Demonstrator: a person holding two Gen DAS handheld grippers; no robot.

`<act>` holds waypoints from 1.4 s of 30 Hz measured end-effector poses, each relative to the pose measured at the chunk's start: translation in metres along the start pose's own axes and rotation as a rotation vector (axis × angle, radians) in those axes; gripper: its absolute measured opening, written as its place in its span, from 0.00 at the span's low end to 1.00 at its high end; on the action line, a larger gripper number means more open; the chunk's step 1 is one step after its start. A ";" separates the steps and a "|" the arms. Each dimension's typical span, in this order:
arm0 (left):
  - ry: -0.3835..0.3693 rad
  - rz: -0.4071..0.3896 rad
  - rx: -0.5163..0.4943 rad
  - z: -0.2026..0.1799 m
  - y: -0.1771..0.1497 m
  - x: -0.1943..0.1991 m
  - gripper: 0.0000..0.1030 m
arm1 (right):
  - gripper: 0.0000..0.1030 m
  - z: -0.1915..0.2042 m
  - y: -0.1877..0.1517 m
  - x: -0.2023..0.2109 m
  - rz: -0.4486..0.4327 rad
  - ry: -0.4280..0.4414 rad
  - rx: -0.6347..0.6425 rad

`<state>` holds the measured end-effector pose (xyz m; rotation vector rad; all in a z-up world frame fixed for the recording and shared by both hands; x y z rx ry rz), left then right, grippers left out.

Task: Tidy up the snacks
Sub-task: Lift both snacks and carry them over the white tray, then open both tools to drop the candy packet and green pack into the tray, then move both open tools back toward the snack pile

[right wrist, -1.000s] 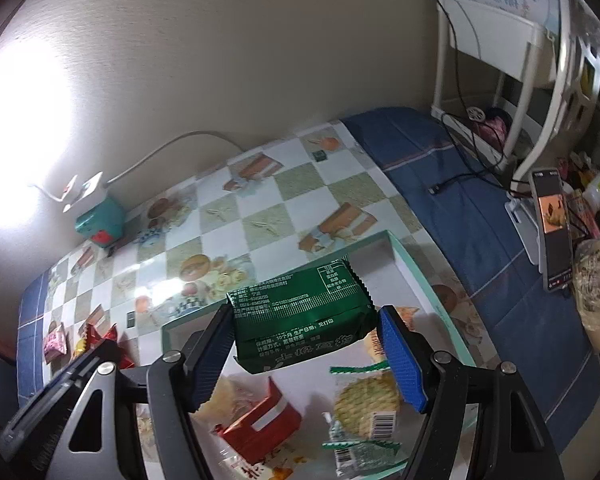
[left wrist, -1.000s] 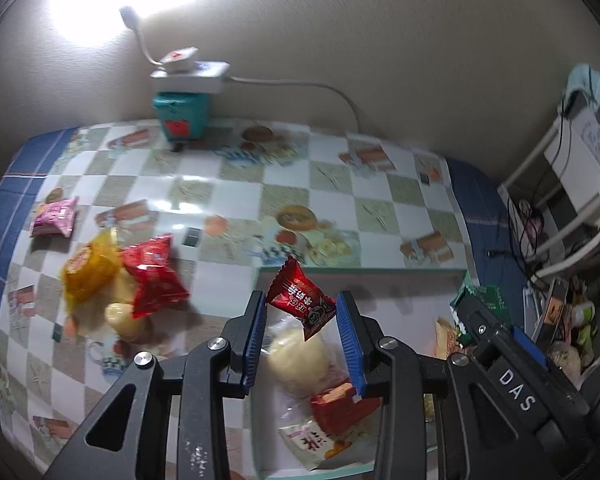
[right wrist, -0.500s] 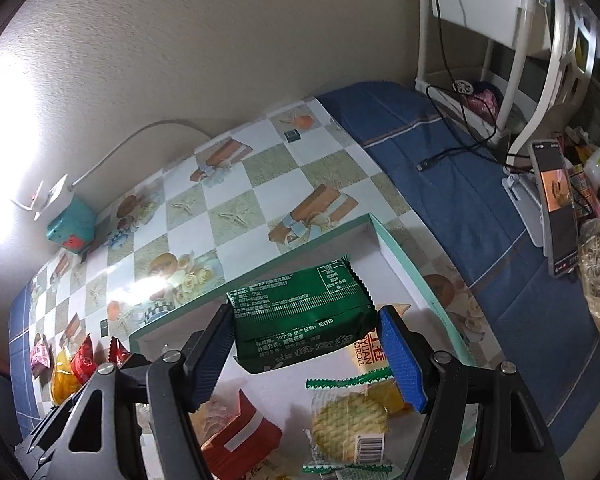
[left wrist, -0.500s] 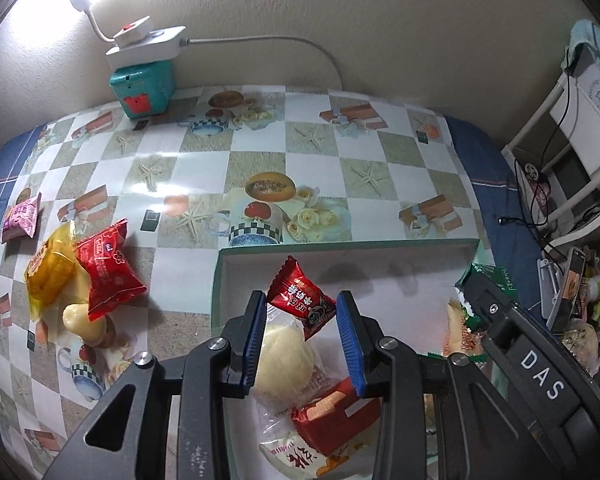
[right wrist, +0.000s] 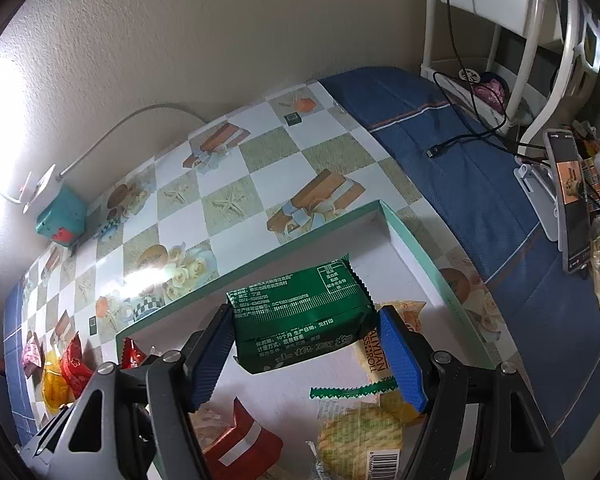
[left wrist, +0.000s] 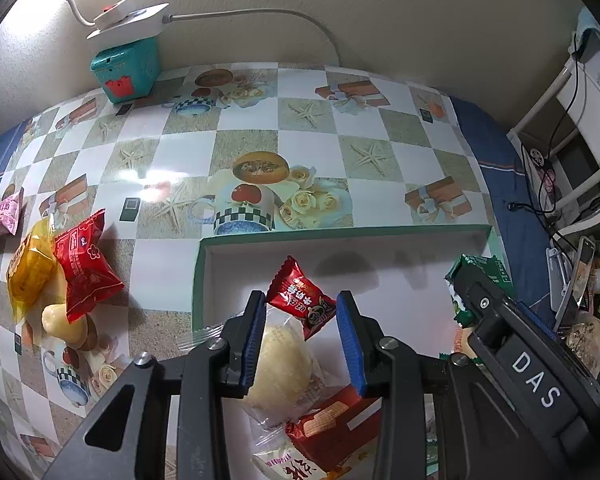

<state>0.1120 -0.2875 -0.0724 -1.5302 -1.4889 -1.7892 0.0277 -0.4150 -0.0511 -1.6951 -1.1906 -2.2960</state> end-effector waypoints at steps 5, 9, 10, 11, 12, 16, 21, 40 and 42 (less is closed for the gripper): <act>0.002 0.017 0.011 0.002 0.000 -0.003 0.39 | 0.73 -0.001 -0.003 -0.005 0.021 -0.001 -0.006; 0.000 0.029 0.024 0.006 0.000 -0.005 0.53 | 0.73 -0.003 -0.003 -0.006 0.028 -0.006 -0.020; -0.001 0.028 0.026 0.007 0.000 -0.004 0.53 | 0.73 -0.004 -0.003 -0.006 0.028 -0.009 -0.021; 0.001 0.027 0.027 0.008 0.000 -0.003 0.53 | 0.73 -0.004 -0.003 -0.005 0.029 -0.012 -0.021; 0.003 0.025 0.029 0.009 0.001 -0.002 0.54 | 0.73 -0.004 -0.003 -0.006 0.030 -0.013 -0.022; 0.010 0.023 0.048 0.016 0.003 0.000 0.61 | 0.75 -0.005 -0.002 -0.006 0.035 -0.028 -0.017; 0.032 0.017 0.084 0.032 0.007 0.004 0.62 | 0.79 -0.003 -0.001 -0.003 0.022 -0.043 0.000; 0.291 -0.050 0.367 0.209 0.021 0.040 0.83 | 0.99 0.069 -0.017 0.005 -0.006 -0.030 0.135; 0.313 -0.050 0.382 0.228 0.020 0.044 0.84 | 1.00 0.081 -0.020 0.006 -0.012 -0.027 0.157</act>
Point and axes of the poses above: each gripper's, at about its wrist camera, not at the fingertips, and x roughly against the way its jaws point, z to its left, y to its top, the point moved 3 cm from there along -x, roughly the way its jaws point, and after that the axes turned 8 degrees about -z, right-handed, at the moved point
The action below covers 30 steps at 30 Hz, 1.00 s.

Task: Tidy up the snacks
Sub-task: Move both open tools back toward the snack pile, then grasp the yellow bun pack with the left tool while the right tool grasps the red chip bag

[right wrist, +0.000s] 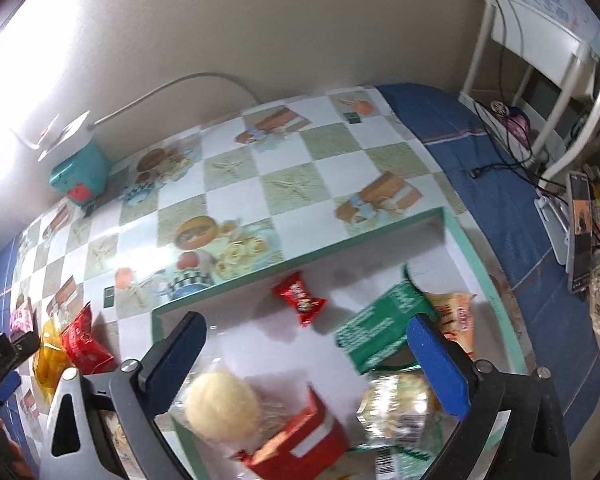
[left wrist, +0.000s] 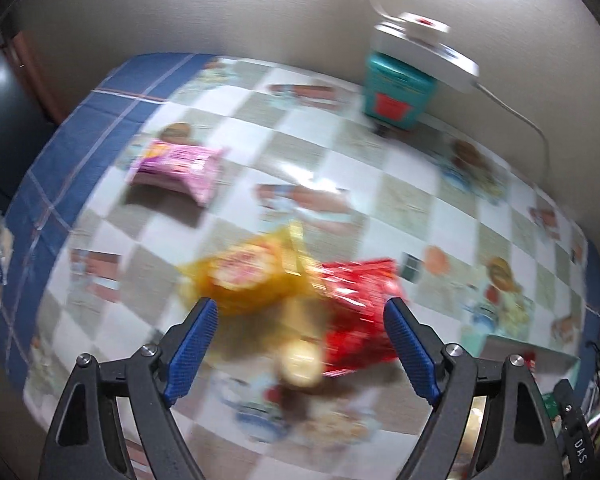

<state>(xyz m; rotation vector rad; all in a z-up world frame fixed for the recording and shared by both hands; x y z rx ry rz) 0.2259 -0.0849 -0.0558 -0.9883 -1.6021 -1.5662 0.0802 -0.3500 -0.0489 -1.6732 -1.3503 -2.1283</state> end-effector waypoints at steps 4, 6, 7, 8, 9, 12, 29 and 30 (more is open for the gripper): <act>0.027 -0.010 0.055 0.037 0.011 0.000 0.90 | 1.00 0.026 -0.004 0.003 -0.007 0.028 0.026; 0.028 -0.014 0.088 0.054 0.015 0.001 0.91 | 1.00 0.037 -0.006 0.004 -0.015 0.044 0.034; 0.031 -0.017 0.103 0.062 0.017 0.002 0.91 | 1.00 0.042 -0.007 0.005 -0.019 0.048 0.039; 0.035 -0.020 0.115 0.069 0.019 0.003 0.91 | 1.00 0.050 -0.009 0.006 -0.023 0.054 0.046; 0.042 -0.022 0.128 0.075 0.021 0.002 0.91 | 1.00 0.056 -0.010 0.007 -0.023 0.058 0.050; 0.068 -0.028 0.163 0.097 0.024 0.004 0.91 | 1.00 0.073 -0.016 0.006 -0.017 0.078 0.067; 0.095 0.004 0.308 0.178 0.026 -0.012 0.91 | 1.00 0.162 -0.054 -0.005 0.043 0.185 0.193; 0.092 0.006 0.309 0.178 0.025 -0.014 0.91 | 1.00 0.166 -0.056 -0.006 0.045 0.189 0.199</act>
Point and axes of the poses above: each gripper's, at about its wrist camera, not at the fingertips, and x roughly against the way its jaws point, z to its left, y to its top, the point moved 3 cm from there along -x, roughly the way its jaws point, and after that the axes turned 8 degrees about -z, right-handed, at the moved point
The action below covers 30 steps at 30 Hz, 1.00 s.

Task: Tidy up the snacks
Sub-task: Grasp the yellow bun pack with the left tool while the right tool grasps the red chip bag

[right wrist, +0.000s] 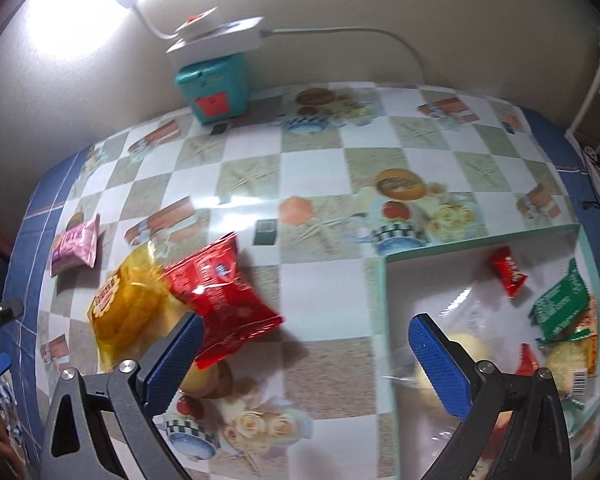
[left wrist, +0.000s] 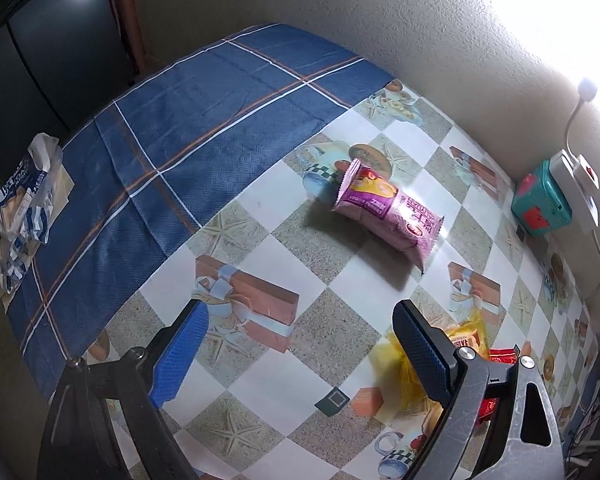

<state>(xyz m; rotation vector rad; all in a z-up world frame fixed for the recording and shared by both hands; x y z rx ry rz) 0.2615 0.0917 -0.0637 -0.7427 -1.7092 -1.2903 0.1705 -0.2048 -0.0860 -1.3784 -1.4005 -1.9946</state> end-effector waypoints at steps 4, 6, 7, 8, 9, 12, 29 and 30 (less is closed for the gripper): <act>-0.020 0.022 -0.012 -0.005 -0.003 -0.006 0.91 | 1.00 0.014 -0.004 -0.007 0.011 0.025 0.019; -0.045 0.038 -0.030 -0.013 -0.006 -0.009 0.91 | 1.00 0.019 -0.006 -0.011 0.016 0.035 0.027; -0.056 0.044 -0.039 -0.017 -0.008 -0.010 0.91 | 1.00 0.021 -0.006 -0.013 0.017 0.039 0.030; -0.070 0.051 -0.051 -0.023 -0.010 -0.012 0.91 | 1.00 0.024 -0.007 -0.016 0.019 0.043 0.035; -0.084 0.058 -0.066 -0.029 -0.012 -0.014 0.91 | 1.00 0.025 -0.008 -0.018 0.021 0.044 0.039; -0.125 0.072 -0.111 -0.048 -0.018 -0.019 0.91 | 1.00 0.028 -0.008 -0.023 0.022 0.045 0.045; -0.170 0.090 -0.221 -0.088 -0.031 -0.029 0.91 | 1.00 0.033 0.002 -0.049 -0.022 0.066 0.069; -0.158 0.088 -0.227 -0.088 -0.031 -0.030 0.91 | 1.00 0.033 0.002 -0.051 -0.022 0.068 0.069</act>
Point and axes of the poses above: each gripper's, at about its wrist camera, not at the fingertips, and x roughly against the way its jaws point, z to its left, y to its top, the point moved 3 cm from there along -x, roughly the way its jaws point, and after that the axes turned 8 degrees about -z, right-handed, at the moved point
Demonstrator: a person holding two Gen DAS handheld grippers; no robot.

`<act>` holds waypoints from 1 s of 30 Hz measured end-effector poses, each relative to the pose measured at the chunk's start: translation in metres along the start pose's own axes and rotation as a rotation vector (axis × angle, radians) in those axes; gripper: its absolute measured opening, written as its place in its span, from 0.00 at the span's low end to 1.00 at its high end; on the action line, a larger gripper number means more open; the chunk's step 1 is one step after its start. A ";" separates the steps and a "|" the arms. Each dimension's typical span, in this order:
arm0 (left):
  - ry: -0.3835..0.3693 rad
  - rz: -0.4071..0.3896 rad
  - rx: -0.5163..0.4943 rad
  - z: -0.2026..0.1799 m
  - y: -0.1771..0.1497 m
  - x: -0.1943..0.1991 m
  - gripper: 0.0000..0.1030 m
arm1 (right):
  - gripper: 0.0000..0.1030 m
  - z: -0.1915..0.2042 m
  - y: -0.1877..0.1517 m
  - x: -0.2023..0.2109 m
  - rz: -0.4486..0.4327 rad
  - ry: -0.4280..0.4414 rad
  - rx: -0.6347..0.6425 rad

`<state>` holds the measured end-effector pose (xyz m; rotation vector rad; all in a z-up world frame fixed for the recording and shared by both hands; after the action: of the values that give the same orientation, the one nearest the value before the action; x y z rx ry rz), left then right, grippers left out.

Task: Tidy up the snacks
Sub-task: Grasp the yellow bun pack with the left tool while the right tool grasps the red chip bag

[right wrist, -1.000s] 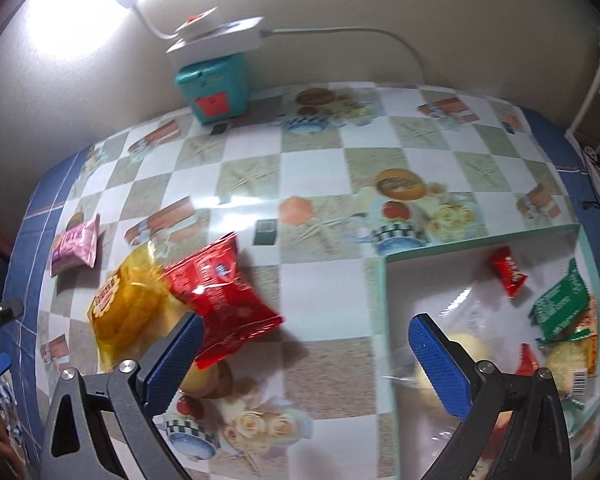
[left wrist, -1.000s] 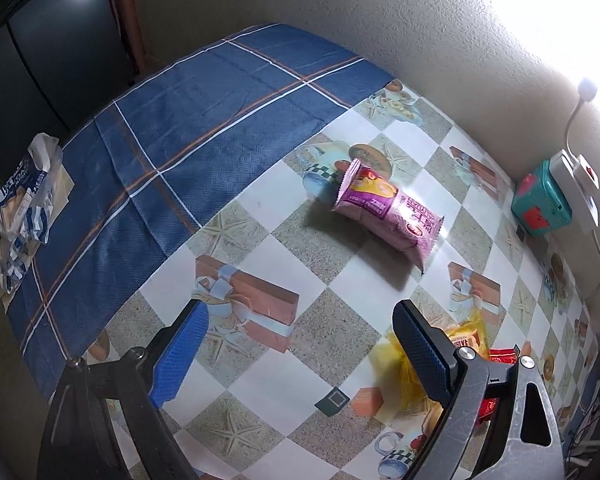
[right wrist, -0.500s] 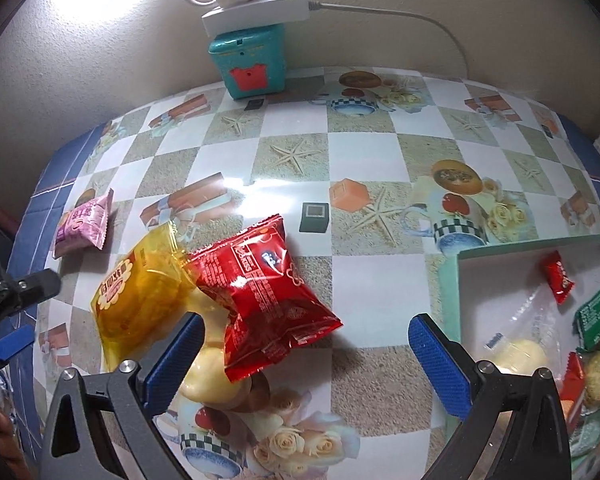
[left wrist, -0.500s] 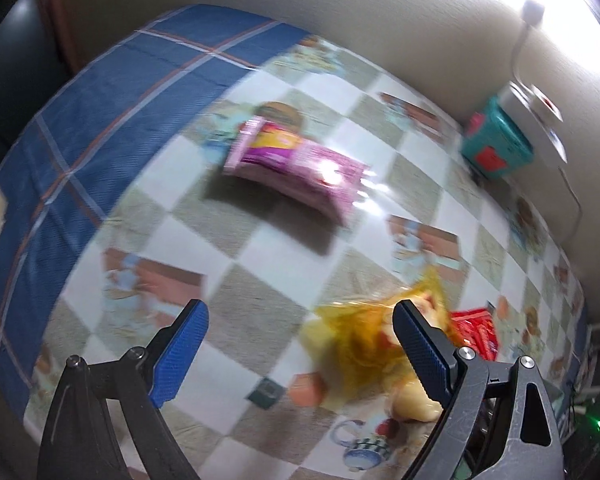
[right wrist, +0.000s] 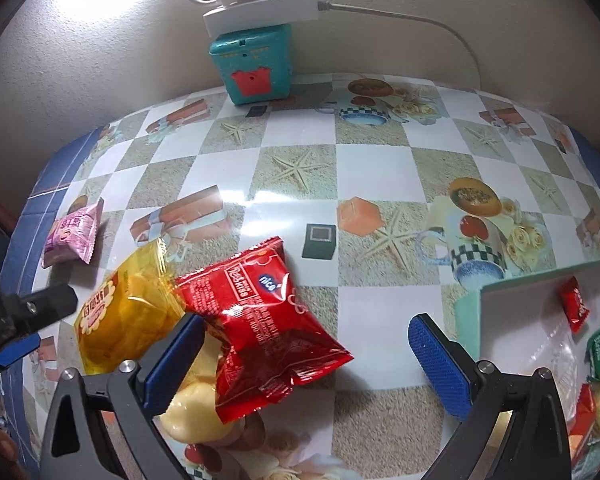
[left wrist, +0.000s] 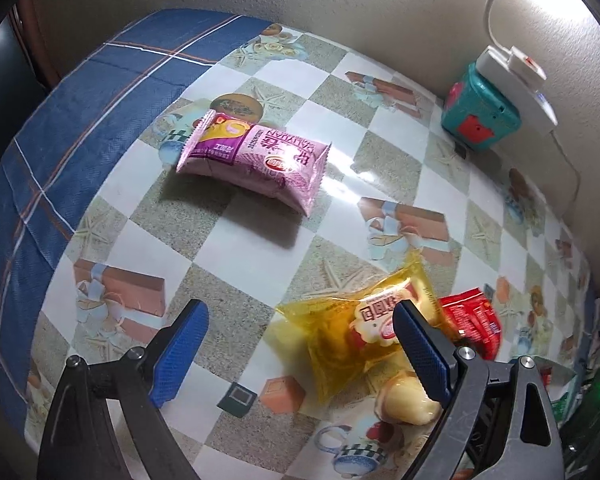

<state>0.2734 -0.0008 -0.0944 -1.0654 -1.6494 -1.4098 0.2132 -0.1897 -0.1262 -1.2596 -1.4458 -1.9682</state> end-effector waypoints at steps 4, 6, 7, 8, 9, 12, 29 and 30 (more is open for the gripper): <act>0.014 -0.007 -0.011 -0.002 0.000 0.000 0.91 | 1.00 0.001 -0.002 -0.007 0.012 -0.003 -0.001; 0.019 -0.012 -0.017 -0.003 0.001 -0.001 0.91 | 1.00 0.002 -0.003 -0.011 0.018 -0.009 0.002; 0.022 -0.014 -0.023 -0.004 0.001 -0.001 0.91 | 1.00 0.003 -0.004 -0.012 0.020 -0.008 0.000; 0.025 -0.015 -0.031 -0.004 0.000 -0.001 0.91 | 1.00 0.002 -0.004 -0.013 0.025 -0.005 -0.006; 0.028 -0.015 -0.036 -0.005 0.000 -0.001 0.91 | 1.00 0.002 -0.005 -0.013 0.026 -0.003 -0.011; 0.035 -0.015 -0.050 -0.006 -0.001 -0.001 0.91 | 1.00 0.000 -0.005 -0.013 0.020 -0.008 -0.019; -0.004 -0.029 -0.109 -0.021 -0.003 0.000 0.91 | 0.76 -0.023 -0.002 -0.009 -0.008 0.014 -0.078; -0.009 -0.025 -0.114 -0.022 -0.004 -0.001 0.91 | 0.75 -0.025 -0.002 -0.008 -0.011 0.013 -0.080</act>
<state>0.2706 -0.0232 -0.0935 -1.1189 -1.6100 -1.5329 0.2055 -0.2135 -0.1358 -1.2726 -1.3831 -2.0569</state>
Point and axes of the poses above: each gripper's, at about its wrist camera, not at the fingertips, and x roughly against the way its jaws point, z to its left, y to its top, the point moved 3 cm from there along -x, roughly the way its jaws point, and after that the axes turned 8 degrees about -z, right-handed, at the moved point
